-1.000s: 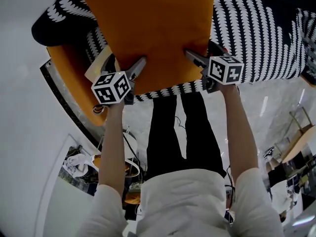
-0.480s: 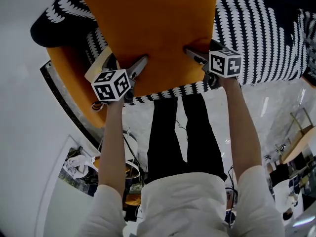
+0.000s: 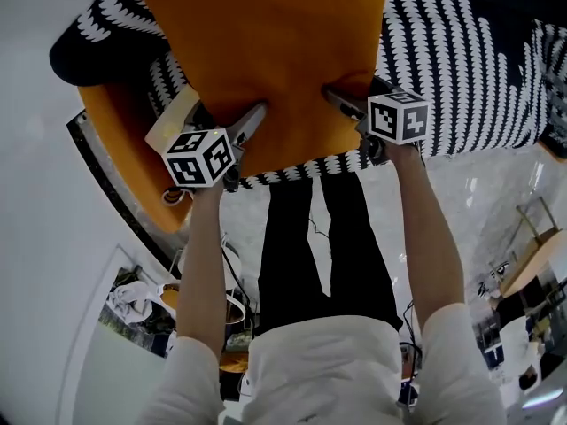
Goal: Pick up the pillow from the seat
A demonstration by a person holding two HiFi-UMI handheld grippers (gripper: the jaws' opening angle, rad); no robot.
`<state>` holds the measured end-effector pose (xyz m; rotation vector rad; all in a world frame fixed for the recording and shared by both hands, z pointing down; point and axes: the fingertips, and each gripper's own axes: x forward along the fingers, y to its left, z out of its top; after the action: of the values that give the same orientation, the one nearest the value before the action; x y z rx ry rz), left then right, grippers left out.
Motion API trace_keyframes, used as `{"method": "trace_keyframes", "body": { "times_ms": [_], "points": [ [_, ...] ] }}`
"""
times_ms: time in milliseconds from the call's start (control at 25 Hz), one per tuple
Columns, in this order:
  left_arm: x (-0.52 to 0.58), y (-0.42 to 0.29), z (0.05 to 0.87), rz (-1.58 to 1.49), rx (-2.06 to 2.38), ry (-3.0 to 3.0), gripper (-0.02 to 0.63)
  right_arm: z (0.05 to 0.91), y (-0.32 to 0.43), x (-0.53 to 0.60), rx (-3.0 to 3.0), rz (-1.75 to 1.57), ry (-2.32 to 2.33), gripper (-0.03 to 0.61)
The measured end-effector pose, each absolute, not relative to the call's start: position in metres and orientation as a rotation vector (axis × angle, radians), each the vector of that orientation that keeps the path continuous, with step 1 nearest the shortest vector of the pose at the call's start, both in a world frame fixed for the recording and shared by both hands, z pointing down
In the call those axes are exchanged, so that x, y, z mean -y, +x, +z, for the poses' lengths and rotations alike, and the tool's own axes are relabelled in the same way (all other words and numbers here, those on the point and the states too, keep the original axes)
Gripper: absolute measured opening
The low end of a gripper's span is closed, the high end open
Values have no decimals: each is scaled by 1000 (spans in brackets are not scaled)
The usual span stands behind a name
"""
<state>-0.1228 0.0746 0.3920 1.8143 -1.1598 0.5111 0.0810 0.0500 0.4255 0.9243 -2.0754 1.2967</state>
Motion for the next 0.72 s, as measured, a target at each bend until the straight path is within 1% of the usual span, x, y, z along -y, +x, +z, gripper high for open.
{"method": "trace_keyframes", "body": {
  "times_ms": [80,200,280,480,720],
  "points": [
    [-79,-127,405,531,1168,1799,471,438,75,-55,2069,1309,899,384],
    [-94,-139,458,584,1162,1776,433,493,62,-73,2055,1338,867,326],
    [-99,-140,480,601,1161,1775,419,514,59,-79,2054,1332,867,297],
    [-106,-141,483,612,1178,1767,401,513,57,-86,2053,1311,879,264],
    [-108,-138,469,592,1197,1767,385,498,58,-87,2063,1282,906,244]
  ]
}}
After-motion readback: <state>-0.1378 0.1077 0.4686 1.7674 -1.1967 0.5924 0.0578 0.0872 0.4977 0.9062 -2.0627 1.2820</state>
